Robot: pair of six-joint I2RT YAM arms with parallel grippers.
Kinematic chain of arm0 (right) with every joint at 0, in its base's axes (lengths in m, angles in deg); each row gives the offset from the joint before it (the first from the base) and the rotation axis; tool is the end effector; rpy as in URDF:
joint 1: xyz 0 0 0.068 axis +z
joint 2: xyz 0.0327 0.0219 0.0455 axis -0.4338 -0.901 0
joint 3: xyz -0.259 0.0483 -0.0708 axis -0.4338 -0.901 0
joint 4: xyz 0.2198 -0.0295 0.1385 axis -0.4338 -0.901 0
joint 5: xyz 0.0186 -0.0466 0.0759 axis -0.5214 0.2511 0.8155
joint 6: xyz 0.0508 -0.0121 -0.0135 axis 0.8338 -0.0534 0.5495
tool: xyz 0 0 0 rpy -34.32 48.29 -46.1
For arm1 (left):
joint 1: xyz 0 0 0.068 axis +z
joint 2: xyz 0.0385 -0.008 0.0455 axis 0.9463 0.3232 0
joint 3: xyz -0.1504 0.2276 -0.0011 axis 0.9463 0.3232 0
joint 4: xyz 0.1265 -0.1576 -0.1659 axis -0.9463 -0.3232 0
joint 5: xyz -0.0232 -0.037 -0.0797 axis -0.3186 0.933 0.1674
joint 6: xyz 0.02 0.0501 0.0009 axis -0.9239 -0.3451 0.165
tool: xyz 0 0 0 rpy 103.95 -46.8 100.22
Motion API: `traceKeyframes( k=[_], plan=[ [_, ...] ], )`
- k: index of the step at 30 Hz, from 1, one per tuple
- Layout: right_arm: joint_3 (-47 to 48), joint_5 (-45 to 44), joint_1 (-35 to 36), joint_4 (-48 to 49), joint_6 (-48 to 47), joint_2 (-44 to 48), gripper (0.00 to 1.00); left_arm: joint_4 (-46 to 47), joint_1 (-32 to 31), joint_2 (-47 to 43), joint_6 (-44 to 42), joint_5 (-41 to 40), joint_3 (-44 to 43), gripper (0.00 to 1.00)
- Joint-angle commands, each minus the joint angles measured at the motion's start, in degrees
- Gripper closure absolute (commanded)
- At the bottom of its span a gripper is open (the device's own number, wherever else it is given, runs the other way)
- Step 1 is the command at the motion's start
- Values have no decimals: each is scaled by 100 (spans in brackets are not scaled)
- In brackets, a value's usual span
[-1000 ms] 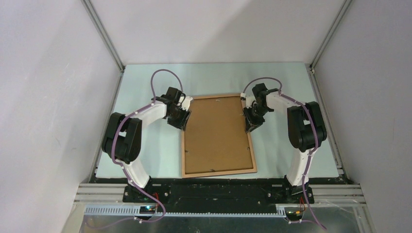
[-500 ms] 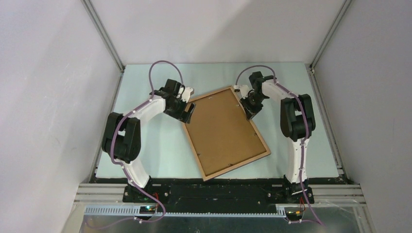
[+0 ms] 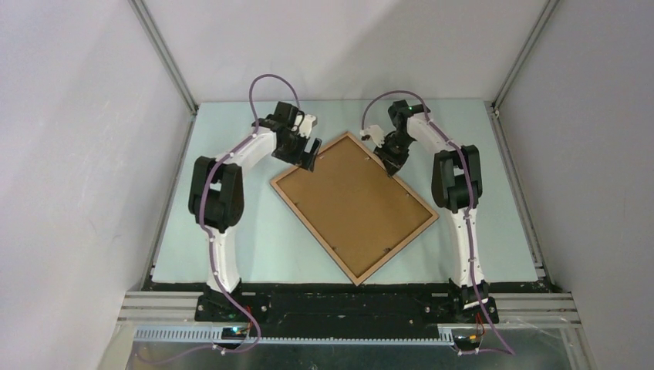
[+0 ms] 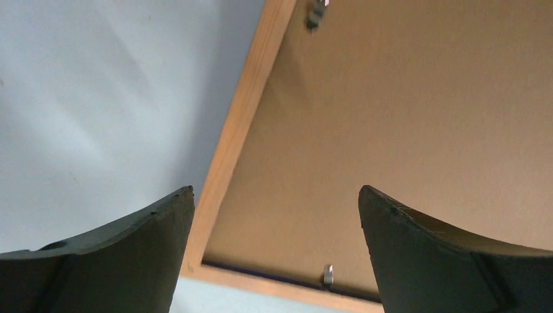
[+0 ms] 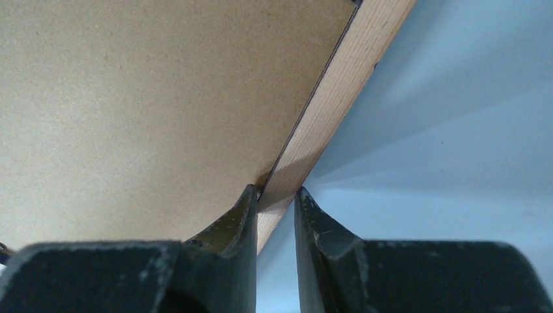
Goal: Put the photo into the frame
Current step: Adjust the photo frame at the center of the board.
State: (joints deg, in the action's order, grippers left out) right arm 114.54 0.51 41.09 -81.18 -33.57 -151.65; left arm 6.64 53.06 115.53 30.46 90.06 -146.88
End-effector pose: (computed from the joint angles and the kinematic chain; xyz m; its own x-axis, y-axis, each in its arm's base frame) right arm 0.4551 0.1370 0.1729 -0.4300 -0.8445 -0.3193 -0.9025 0.4125 0.1241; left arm 0.4099 -0.1402 0.2134 -0.7802 0.3888 -0.4901 0.4869 0.8692 -0.0856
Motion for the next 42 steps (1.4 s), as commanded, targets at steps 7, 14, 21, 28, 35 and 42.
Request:
traceKeyframes(
  k=[7, 14, 21, 28, 35, 42],
  plan=[
    [45, 536, 517, 63, -1019, -22, 100, -303, -16, 871, 507, 350, -1174, 0],
    [-82, 725, 606, 170, -905, 76, 100, -388, -23, 859, 399, 343, -1019, 7],
    [-185, 735, 641, 220, -871, 96, 100, -395, -21, 842, 69, 40, -845, 17],
    [-294, 683, 642, 290, -817, 106, 100, -476, -12, 1085, 94, -108, -1207, 27],
    [-460, 791, 629, 355, -815, 209, 100, -643, -14, 1285, 292, -265, -1344, 35],
    [-707, 860, 777, 671, -747, 322, 100, -664, -1, 1169, 499, -125, -1157, 36]
  ],
)
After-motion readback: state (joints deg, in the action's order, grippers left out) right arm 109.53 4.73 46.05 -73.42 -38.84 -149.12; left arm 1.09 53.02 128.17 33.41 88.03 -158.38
